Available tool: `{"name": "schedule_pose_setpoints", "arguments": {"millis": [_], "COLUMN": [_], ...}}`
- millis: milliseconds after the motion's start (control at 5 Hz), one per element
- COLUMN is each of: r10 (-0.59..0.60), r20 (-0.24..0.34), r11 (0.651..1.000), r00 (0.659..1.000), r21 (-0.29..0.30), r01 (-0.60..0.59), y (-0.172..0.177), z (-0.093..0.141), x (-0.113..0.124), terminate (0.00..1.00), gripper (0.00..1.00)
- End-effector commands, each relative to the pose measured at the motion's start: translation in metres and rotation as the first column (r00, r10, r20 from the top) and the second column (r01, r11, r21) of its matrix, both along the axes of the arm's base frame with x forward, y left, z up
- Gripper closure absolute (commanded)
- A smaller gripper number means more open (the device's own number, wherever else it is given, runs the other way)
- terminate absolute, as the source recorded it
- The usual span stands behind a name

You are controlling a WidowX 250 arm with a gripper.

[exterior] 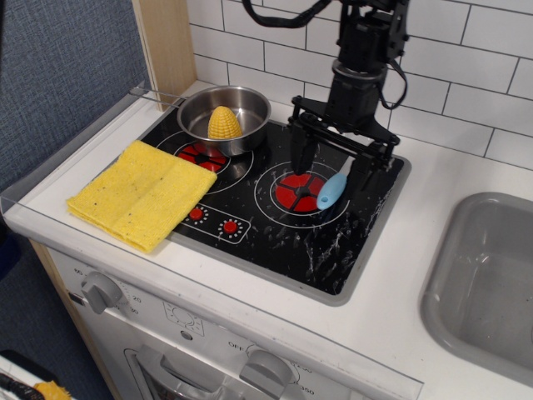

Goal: Move the blue spatula left to right

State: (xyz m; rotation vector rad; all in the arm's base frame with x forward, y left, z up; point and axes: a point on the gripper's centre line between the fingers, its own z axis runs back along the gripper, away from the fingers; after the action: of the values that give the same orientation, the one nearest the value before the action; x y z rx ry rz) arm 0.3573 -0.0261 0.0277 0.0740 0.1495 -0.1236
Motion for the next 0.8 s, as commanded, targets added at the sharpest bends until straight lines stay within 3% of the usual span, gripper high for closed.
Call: {"name": "schedule_pose_setpoints", "arguments": {"millis": [0,400,600], "r10": [0.041,-0.051,-0.067], "r20": [-0.078,-0.208,-0.231], "r11": [0.997,0.999,0.998], "r00": [0.996,0.977,0.971], "r21": [-0.067,-0.021,0.002], "r01": [-0.046,0.048,0.07], "y": [0.0174,0.0117,0.0087], "z": [0.0038,0.0001,0.0003], "x": [0.007,0.0105,0.0099], "terminate": [0.0,0.0,0.0], "gripper": [0.0,0.0,0.0]}}
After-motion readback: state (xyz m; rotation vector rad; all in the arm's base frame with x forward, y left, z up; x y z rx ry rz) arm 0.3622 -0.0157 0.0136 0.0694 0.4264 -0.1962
